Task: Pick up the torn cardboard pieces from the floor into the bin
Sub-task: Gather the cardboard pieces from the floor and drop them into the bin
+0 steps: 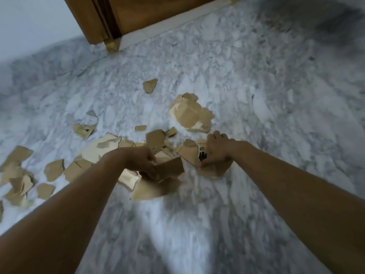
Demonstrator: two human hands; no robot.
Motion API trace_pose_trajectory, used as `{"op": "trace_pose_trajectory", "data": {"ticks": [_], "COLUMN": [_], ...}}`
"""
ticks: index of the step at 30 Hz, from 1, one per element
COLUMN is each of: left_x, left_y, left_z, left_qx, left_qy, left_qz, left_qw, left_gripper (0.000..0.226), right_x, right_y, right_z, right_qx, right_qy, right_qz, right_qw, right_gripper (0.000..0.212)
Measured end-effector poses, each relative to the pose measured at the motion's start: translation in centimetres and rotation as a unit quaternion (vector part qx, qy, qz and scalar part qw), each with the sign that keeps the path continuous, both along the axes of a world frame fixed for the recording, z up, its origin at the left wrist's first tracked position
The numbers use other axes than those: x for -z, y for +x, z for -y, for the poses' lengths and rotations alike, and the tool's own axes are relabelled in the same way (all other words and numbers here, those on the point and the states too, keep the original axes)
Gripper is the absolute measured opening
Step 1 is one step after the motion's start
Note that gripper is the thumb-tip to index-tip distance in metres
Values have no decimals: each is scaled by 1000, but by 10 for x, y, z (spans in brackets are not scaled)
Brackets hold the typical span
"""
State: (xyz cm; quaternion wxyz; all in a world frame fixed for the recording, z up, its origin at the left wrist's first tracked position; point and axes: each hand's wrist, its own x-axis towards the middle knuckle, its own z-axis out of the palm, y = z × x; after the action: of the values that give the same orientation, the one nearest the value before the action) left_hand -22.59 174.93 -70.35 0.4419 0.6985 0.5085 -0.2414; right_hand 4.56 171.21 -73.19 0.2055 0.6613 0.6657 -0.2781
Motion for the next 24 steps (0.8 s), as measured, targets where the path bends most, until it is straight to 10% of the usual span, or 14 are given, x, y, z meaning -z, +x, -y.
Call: {"op": "trace_pose_trajectory", "data": {"ticks": [10,14,24], "left_x": [19,44,47], "left_y": [-25,-17,7], "left_z": [38,43,53], "left_qx": [-88,-64,-101], "left_qy": [137,212,181], "left_qz": [86,-5,89], "left_qw": [983,975,974], "left_gripper": [14,87,52], "right_x": [28,27,38], "right_y": [-46,-44,-15], "right_z": [15,26,57], "right_qx": [20,91,102], "right_qy": [60,61,-35], "right_qz": [30,25,-95], "right_qw": [998,994,990], "right_gripper": [119,121,61]}}
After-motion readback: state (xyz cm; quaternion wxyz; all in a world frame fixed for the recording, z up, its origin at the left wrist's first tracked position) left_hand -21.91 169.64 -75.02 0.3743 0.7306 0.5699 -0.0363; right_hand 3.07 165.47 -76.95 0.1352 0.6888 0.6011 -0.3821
